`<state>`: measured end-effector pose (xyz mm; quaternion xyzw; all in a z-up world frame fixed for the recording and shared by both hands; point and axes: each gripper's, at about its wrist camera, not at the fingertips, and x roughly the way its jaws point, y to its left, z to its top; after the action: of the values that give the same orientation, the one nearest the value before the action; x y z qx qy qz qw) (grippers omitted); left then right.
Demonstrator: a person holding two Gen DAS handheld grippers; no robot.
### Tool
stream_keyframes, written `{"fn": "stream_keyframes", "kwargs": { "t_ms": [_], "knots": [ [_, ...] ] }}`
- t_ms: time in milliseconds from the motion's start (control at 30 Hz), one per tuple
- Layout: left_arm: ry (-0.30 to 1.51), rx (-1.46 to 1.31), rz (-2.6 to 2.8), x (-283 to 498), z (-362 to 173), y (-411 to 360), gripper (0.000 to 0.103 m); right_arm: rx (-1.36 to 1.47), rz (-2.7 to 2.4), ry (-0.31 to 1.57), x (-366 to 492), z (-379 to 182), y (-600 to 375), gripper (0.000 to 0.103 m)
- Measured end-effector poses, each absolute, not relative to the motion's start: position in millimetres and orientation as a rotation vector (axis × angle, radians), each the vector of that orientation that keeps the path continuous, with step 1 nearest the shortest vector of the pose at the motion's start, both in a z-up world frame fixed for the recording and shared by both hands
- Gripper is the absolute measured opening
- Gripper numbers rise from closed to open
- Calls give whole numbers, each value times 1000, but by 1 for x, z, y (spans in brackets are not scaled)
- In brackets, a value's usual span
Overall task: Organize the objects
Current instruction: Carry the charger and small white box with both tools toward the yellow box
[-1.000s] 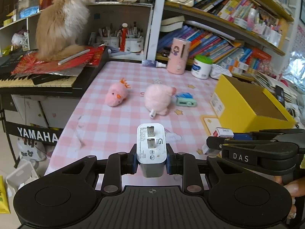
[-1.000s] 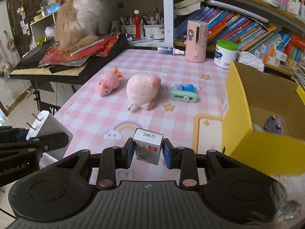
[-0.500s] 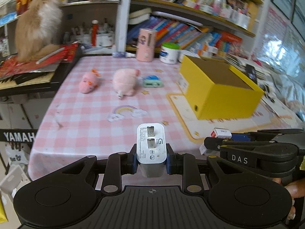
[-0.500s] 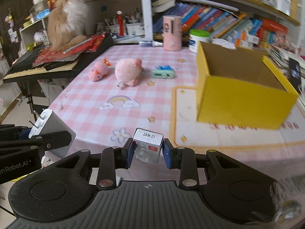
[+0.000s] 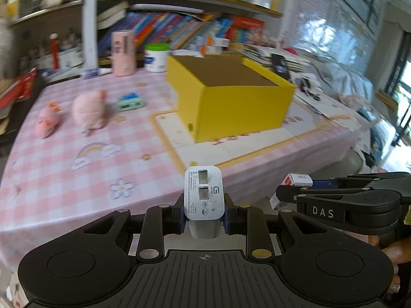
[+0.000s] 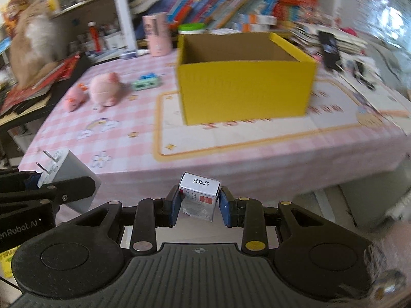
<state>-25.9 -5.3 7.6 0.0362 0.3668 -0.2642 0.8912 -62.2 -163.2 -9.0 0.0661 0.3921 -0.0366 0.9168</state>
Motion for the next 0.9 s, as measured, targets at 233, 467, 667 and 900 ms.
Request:
{"fn": "stream_keyframes", "kwargs": {
  "t_ms": [233, 467, 667, 900],
  "knots": [
    [760, 108, -637, -20, 7, -39, 25, 166, -167, 808, -71, -7, -193, 30],
    [759, 126, -658, -8, 7, -58, 25, 197, -216, 811, -67, -8, -217, 30],
    [764, 114, -640, 7, 7, -67, 25, 184, -200, 817, -51, -7, -225, 30],
    [775, 99, -635, 22, 4, -78, 25, 171, -188, 834, -32, -9, -239, 30]
  ]
}}
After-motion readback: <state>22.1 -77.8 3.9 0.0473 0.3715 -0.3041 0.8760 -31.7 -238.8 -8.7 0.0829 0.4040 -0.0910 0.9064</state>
